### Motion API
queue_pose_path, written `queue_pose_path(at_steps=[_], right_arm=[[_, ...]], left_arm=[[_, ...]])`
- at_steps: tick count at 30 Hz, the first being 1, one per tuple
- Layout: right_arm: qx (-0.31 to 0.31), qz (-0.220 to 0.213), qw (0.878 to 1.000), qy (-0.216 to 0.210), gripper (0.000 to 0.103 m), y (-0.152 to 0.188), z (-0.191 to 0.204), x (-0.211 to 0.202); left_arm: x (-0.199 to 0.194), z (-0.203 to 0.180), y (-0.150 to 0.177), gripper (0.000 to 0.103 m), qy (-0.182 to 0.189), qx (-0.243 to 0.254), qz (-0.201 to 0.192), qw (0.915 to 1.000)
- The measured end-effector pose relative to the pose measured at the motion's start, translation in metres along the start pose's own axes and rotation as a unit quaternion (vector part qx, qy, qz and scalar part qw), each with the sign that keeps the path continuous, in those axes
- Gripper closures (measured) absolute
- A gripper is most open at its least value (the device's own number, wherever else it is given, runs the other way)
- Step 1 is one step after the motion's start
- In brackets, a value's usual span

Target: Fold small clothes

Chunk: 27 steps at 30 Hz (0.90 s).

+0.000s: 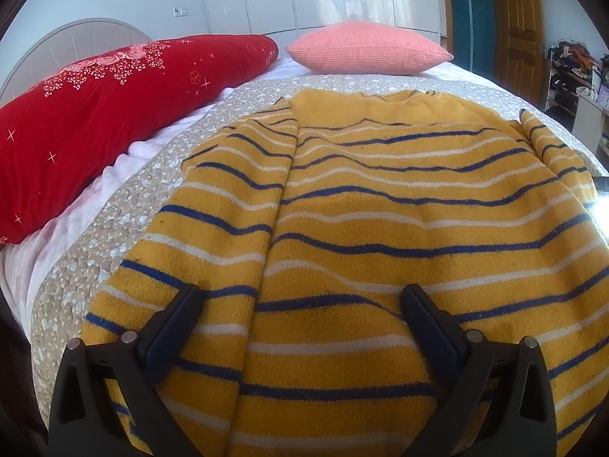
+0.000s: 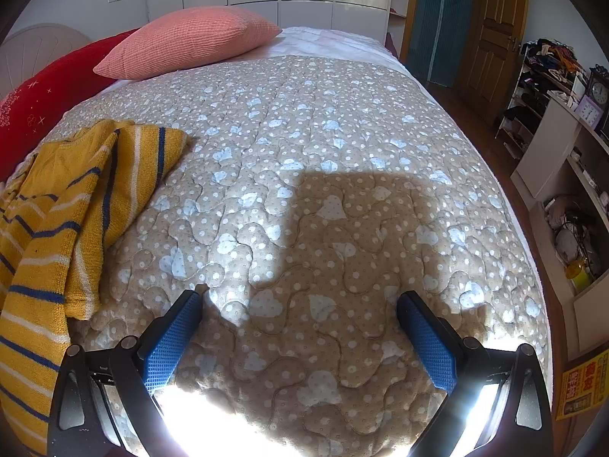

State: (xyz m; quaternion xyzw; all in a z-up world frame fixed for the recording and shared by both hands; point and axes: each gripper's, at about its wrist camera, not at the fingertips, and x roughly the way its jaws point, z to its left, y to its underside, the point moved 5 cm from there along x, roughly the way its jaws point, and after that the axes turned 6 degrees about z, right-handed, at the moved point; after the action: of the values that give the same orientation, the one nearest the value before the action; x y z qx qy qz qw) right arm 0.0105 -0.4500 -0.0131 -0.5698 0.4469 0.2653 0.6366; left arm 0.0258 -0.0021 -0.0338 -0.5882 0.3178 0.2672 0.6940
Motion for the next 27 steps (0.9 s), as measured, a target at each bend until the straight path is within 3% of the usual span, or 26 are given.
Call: queue_pose_path(at_steps=[7,14,18,20,27], right_arm=[[0.0,0.0,1.0,0.0,0.0,0.0,0.0,0.0],[0.0,0.0,1.0,0.0,0.0,-0.001,0.0,0.0],[-0.001,0.0,1.0,0.001,0.0,0.0,0.0,0.0],[-0.001,0.0,1.0,0.001,0.0,-0.001,0.0,0.0],[0.001,0.001,1.0,-0.002,0.0,-0.001,-0.001,0.0]], left_arm=[[-0.005,-0.001,-0.003,0.0,-0.008,0.01,0.001,0.9999],[-0.038,0.007,-0.001,0.0,0.021,-0.031,0.017,0.9992],[-0.071,0.011,-0.004,0.0,0.019,-0.046,0.0,0.9988],[-0.085,0.014,-0.007,0.0,0.04,-0.059,-0.012,0.9974],[-0.125,0.012,-0.02,0.0,0.026,-0.043,-0.05,0.9975]])
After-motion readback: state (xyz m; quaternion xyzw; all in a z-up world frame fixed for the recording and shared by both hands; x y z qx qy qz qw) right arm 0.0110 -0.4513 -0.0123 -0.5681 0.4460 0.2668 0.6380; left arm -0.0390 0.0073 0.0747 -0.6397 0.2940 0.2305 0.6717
